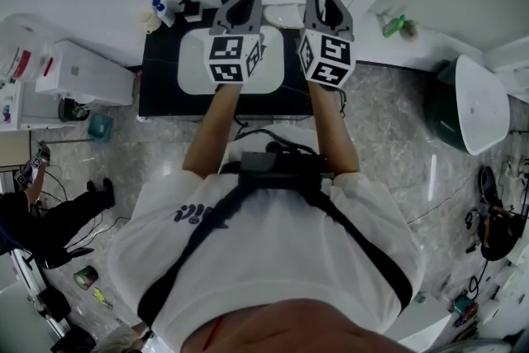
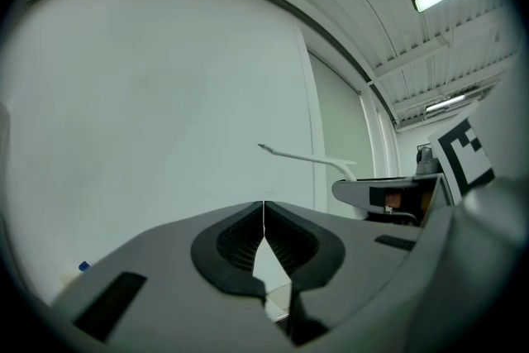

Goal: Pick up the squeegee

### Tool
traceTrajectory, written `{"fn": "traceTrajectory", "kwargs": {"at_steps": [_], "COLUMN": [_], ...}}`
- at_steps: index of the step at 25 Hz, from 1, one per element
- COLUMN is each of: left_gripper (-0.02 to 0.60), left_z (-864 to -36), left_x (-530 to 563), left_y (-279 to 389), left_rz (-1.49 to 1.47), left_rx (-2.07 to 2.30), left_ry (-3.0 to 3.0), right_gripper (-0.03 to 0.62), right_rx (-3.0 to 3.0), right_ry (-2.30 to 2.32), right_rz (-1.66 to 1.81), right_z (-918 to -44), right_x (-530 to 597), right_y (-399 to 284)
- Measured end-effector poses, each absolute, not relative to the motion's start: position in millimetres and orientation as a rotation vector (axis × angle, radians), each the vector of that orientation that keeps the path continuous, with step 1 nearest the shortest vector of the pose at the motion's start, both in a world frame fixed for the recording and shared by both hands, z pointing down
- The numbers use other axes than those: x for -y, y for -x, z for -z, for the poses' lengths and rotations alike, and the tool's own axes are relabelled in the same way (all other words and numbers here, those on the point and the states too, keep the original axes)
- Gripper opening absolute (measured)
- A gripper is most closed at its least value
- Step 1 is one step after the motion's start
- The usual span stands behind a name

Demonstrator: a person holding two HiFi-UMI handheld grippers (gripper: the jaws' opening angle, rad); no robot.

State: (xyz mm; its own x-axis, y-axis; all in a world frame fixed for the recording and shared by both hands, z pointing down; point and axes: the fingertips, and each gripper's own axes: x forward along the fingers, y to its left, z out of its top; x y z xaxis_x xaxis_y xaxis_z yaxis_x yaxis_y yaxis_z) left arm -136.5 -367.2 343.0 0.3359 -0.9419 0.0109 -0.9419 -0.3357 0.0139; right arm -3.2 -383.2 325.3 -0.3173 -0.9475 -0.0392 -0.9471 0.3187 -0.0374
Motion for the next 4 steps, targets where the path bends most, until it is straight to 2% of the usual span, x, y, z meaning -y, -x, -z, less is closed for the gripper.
{"fn": "traceTrajectory", "kwargs": {"at_steps": [4], "left_gripper": [0.012], "left_z": [-342.8], "left_x": [366.1], "left_y": [135.5], "left_rz": [0.002], "left_rx": [1.792], "left_ry": [-2.558], "right_gripper": [0.081], "right_rx": [-2.506], "right_ry": [1.809], "right_rz": [0.007], "right_z": [-325.1], "right_x": [382.3], "right_y": [3.8]}}
